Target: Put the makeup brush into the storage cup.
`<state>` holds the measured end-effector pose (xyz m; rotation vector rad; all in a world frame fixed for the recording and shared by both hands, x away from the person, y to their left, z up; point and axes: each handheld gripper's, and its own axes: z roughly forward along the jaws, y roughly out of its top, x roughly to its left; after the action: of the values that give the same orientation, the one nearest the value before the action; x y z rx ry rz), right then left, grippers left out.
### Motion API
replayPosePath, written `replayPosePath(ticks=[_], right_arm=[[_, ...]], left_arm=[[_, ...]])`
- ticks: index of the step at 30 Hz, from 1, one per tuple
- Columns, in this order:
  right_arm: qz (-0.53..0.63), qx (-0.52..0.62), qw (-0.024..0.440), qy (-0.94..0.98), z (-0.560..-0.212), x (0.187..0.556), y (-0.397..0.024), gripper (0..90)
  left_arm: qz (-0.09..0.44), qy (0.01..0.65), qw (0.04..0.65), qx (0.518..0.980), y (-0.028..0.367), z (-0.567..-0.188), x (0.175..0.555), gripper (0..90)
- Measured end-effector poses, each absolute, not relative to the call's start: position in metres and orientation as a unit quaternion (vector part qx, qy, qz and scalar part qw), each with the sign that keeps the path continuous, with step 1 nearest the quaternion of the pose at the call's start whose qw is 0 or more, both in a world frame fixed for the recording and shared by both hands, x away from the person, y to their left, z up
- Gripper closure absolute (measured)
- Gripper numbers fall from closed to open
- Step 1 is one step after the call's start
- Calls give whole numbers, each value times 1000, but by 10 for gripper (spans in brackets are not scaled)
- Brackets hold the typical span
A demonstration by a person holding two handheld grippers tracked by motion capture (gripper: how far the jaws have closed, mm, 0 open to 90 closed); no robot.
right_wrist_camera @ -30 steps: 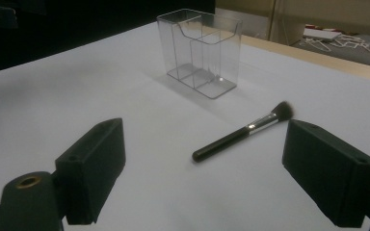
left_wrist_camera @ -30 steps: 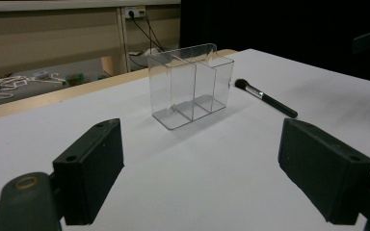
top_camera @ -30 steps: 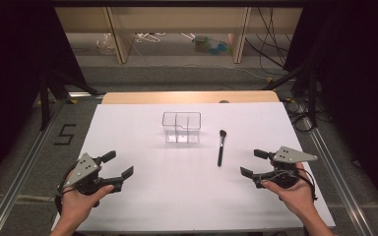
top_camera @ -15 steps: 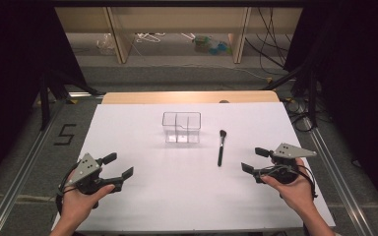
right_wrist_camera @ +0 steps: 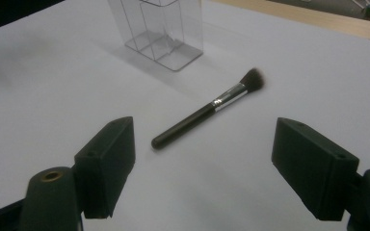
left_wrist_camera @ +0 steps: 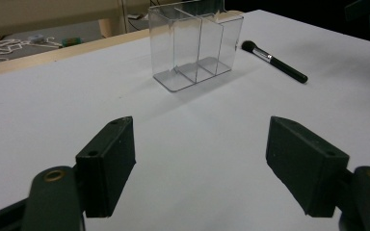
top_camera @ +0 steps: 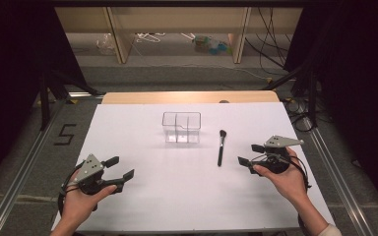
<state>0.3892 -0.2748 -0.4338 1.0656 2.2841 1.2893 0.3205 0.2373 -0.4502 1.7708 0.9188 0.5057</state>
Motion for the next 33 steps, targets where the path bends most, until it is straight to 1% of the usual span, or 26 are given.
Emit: replayPosePath(ticks=[2,5,8,11,15,17,18,23,27,28,31,33], right_arm=[[438,378,150,801,-433,391,-273,246],[424,378,143,811,-435,401,-262,256],[413,381,139,816,-436,409,-254,260],[403,389,130,818,-436,417,-247,263],[383,396,125,825,-437,428,-237,275],[384,394,134,824,-440,435,-230,275],[374,410,118,823,-439,436,-227,275],[340,426,106,832,-439,447,-215,288],[293,447,77,842,-443,460,-200,302],[286,454,73,841,-445,462,-197,320],[258,465,80,843,-449,469,-190,334],[250,480,69,838,-450,472,-186,338]], left_arm=[[211,384,510,741,237,-450,320,264],[197,385,486,759,232,-453,319,280],[184,373,481,772,225,-455,318,280],[183,360,476,781,223,-456,319,281],[183,364,477,779,224,-457,320,283],[178,367,479,777,224,-457,319,283],[181,362,478,779,224,-457,320,283],[180,366,479,778,225,-457,320,284],[178,371,480,775,225,-457,320,285],[178,371,480,775,225,-457,320,286],[175,374,481,774,225,-457,320,288],[177,376,481,771,225,-457,319,289]])
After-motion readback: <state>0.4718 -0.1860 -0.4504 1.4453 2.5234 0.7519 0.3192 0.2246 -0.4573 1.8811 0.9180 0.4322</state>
